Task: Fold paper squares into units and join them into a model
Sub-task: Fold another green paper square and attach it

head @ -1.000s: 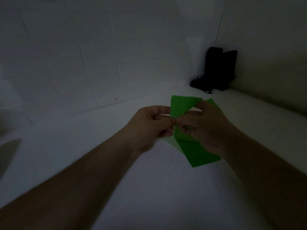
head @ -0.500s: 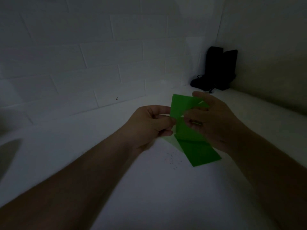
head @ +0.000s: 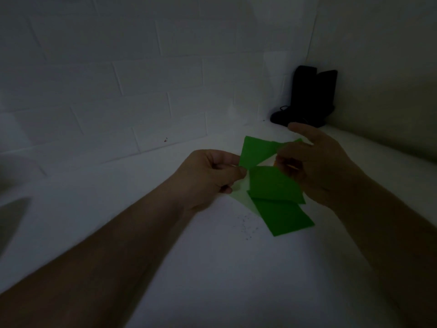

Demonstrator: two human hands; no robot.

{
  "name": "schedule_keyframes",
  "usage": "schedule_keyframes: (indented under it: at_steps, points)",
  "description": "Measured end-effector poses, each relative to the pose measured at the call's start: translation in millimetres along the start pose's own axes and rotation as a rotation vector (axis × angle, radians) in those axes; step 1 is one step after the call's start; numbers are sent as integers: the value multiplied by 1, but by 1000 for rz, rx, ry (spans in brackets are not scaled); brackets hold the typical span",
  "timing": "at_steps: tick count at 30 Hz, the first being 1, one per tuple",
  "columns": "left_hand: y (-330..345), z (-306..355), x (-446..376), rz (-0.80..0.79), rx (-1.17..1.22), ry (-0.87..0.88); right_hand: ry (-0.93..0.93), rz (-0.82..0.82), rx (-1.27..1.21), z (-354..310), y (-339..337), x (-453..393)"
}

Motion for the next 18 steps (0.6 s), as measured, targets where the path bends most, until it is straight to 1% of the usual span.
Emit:
schedule_keyframes:
  at_steps: [4, 6, 10, 18]
  points:
    - [-5, 1, 0, 62, -62, 59, -72, -52, 175, -6, -6, -4]
    - [-6, 0, 0, 72, -104, 79, -48, -84, 241, -8, -9, -3]
    - [-10, -1, -4, 132, -138, 86, -6, -151, 459, -6, -11, -3]
    - [-14, -5, -9, 168, -120, 87, -53, -61, 449, 1, -15, -9]
Point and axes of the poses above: each hand's wrist, its own x-axis away from the middle knuckle, its own y-axis out of the palm, z = x × y, the point moved 4 cm from there along -x, towards the middle knuckle, and after that the axes turned 11 degrees about z, right-handed, at the moved point
